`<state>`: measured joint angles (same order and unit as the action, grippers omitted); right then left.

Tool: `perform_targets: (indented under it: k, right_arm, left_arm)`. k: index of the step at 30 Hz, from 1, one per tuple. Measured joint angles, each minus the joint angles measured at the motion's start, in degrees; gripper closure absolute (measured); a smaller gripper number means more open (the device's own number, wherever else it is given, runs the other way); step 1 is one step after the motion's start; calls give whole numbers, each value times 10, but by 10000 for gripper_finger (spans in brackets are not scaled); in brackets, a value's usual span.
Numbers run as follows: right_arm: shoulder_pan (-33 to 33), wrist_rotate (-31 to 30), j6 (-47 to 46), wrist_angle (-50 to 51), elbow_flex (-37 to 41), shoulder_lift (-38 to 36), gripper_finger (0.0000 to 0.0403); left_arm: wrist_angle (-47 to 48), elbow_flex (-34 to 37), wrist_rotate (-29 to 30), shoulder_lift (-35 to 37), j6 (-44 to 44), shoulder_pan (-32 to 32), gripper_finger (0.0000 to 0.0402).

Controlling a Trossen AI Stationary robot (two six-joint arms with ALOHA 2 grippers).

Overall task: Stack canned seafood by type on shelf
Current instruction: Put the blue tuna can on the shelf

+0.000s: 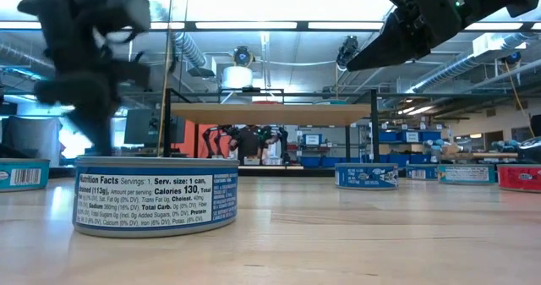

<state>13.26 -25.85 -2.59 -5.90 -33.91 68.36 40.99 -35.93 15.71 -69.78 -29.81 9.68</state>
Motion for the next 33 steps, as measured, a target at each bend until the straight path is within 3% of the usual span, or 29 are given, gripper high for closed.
perform_targets:
  k: [6,16,26,33]
  right_arm:
    - [2,0,-2,0,0,0,398]
    - [6,1,-2,0,0,0,398]
    - [6,45,-4,-3,0,0,398]
    - [6,50,-14,-23,0,0,398]
  left_arm:
    - [-158,-16,-53,0,45,26,401]
    - [-355,-15,-86,1,98,57,401]
    - [-569,41,-113,-34,96,50,401]
    - [-763,78,-191,-100,51,21,401]
